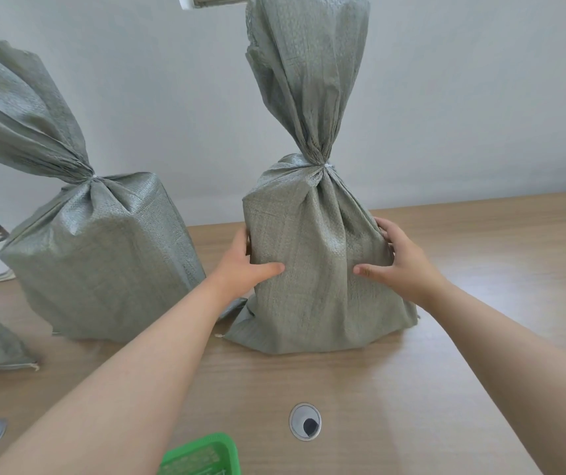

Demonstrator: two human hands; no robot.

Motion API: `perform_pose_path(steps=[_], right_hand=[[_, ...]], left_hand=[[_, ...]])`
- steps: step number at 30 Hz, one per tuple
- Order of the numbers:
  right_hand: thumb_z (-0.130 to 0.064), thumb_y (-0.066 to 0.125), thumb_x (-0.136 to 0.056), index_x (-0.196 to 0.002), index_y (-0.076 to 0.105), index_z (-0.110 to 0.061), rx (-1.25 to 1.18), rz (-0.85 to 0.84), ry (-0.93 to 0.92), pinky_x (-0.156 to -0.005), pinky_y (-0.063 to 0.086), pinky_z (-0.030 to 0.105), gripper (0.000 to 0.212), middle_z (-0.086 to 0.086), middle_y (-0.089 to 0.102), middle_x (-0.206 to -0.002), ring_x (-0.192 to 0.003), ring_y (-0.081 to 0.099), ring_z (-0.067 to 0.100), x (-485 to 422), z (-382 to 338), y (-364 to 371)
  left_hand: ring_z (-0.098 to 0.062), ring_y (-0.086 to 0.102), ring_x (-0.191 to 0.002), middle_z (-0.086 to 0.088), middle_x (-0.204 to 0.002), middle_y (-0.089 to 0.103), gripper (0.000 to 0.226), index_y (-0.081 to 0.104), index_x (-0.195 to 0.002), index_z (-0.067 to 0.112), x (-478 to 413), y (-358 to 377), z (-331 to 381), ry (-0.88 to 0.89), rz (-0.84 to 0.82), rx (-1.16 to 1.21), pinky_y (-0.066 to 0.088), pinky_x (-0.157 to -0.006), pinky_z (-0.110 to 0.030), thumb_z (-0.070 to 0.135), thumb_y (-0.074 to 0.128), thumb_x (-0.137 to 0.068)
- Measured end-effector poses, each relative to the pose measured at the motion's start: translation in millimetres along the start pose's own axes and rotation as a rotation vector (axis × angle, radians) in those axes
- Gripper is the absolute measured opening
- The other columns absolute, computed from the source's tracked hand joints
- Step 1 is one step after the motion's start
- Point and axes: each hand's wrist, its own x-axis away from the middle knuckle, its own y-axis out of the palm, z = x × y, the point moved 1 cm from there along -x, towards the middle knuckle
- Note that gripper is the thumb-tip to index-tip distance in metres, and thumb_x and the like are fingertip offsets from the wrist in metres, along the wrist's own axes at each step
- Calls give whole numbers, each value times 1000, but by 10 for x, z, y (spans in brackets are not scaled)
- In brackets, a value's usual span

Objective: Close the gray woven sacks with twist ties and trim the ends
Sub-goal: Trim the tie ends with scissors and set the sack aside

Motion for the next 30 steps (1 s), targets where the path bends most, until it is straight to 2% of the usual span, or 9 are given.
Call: perform_pose_path(steps=[2,7,12,14,17,20,22,25,30], right_hand=[[-25,90,-69,-145,40,-34,2,1,1,-104,44,36,91,-16,58,-129,-120,55,10,9,-21,-7],[-22,90,-70,-147,39,-30,8,3,10,-92,39,18,93,-12,54,-133,-110,52,-4,35,-60,-27],[-29,91,-68,-150,36,-27,64,26,18,-110,41,37,98,-3,49,-145,-131,47,14,93,-111,-75],[-29,90,-69,-150,35,-26,79,35,14,-111,39,35,99,-2,48,-146,-133,45,15,146,-177,-92],[-30,89,-70,-151,34,-25,123,46,2,-111,37,33,98,-1,46,-148,-134,44,15,267,-314,-109],[-31,88,-71,-150,36,-25,170,61,-27,-114,37,38,94,-3,47,-147,-134,44,15,444,-479,-102],[-29,87,-73,-149,38,-24,178,71,-38,-111,37,33,90,-4,48,-145,-131,46,14,592,-613,-87],[-26,85,-75,-145,44,-23,165,86,-51,-107,41,33,81,-3,54,-139,-126,51,15,846,-855,-43],[-26,82,-78,-137,51,-24,157,77,-86,-102,46,34,66,-7,59,-131,-118,56,13,1348,-1241,109]], left_hand=[[-11,53,-125,9,-131,56,86,37,-147,24,15,6,-11,-4,-9,0,47,-106,-36,11,86,-78],[-11,52,-129,7,-134,57,92,36,-148,28,48,-15,-51,-2,-13,7,48,-107,-39,15,89,-74],[-11,52,-130,8,-135,58,101,32,-146,40,160,-56,-35,5,22,-35,45,-111,-45,33,88,-63],[-10,49,-130,10,-137,56,105,30,-149,41,248,-78,-7,10,33,-76,41,-110,-39,39,86,-60],[-12,44,-133,7,-145,47,104,25,-155,35,429,-144,47,17,36,-105,36,-104,-32,31,85,-69],[-12,43,-135,4,-149,44,95,28,-155,31,645,-235,109,36,53,-121,36,-106,-31,21,84,-79],[-11,44,-134,5,-148,47,87,34,-153,32,826,-300,172,59,59,-137,35,-108,-31,19,83,-81],[-12,48,-131,4,-141,54,77,44,-146,33,1141,-419,259,97,65,-151,37,-112,-34,18,82,-81],[-6,55,-124,10,-129,63,58,57,-129,38,1748,-650,296,156,78,-170,41,-106,-31,23,82,-79]])
